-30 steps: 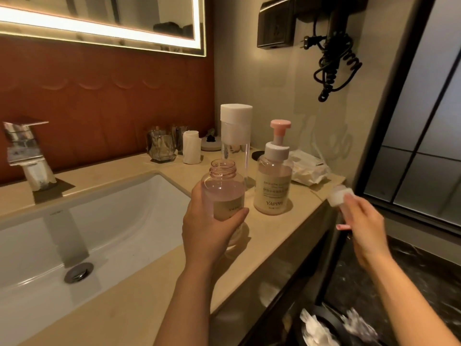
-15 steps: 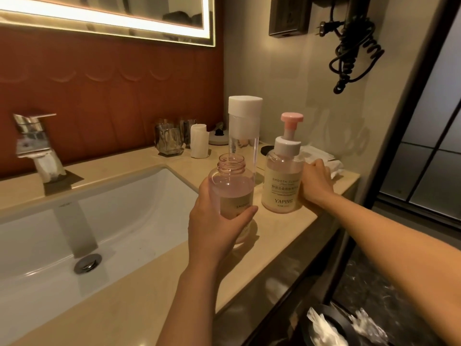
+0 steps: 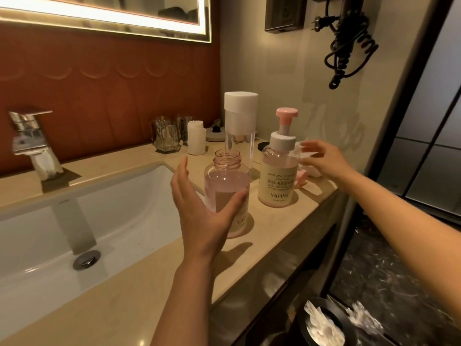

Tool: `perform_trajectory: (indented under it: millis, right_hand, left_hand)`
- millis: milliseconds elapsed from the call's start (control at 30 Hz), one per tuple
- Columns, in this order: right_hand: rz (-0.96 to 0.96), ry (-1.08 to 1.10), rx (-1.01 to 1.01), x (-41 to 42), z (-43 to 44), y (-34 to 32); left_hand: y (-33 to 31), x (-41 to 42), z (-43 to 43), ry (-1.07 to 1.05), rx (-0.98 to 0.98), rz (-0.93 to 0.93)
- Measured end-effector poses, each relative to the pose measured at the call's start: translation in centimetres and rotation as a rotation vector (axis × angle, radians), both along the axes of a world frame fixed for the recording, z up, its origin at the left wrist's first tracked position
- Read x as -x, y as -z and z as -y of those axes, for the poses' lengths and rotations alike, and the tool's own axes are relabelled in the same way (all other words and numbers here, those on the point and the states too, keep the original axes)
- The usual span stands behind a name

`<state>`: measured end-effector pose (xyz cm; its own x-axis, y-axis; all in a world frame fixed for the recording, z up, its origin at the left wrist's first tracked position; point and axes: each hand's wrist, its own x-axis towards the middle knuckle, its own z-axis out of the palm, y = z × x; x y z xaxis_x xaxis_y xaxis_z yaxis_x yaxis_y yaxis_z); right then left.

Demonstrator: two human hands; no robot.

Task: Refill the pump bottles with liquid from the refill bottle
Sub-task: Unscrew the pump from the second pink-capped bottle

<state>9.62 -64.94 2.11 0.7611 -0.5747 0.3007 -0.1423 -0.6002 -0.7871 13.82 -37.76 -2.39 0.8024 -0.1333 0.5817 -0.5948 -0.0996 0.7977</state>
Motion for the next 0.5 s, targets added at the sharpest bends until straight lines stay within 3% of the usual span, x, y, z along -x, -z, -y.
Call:
perform_trajectory:
  millis: [167, 333, 500]
  right_hand:
    - [0.236, -0.114, -0.292, 0.5, -1.6, -1.7]
    - [0.108, -0.265, -0.07, -0.1, -5.0, -1.7]
    - [0.101, -0.202, 0.075, 0.0, -6.1, -0.4]
  left_hand:
    - [0.0, 0.1, -0.6, -0.101, 0.143, 0.269]
    - [1.1, -0.3, -0.6, -0.002, 0.039, 0.323]
    - [1.5, -0.3, -0.2, 0.041, -0.134, 0.27]
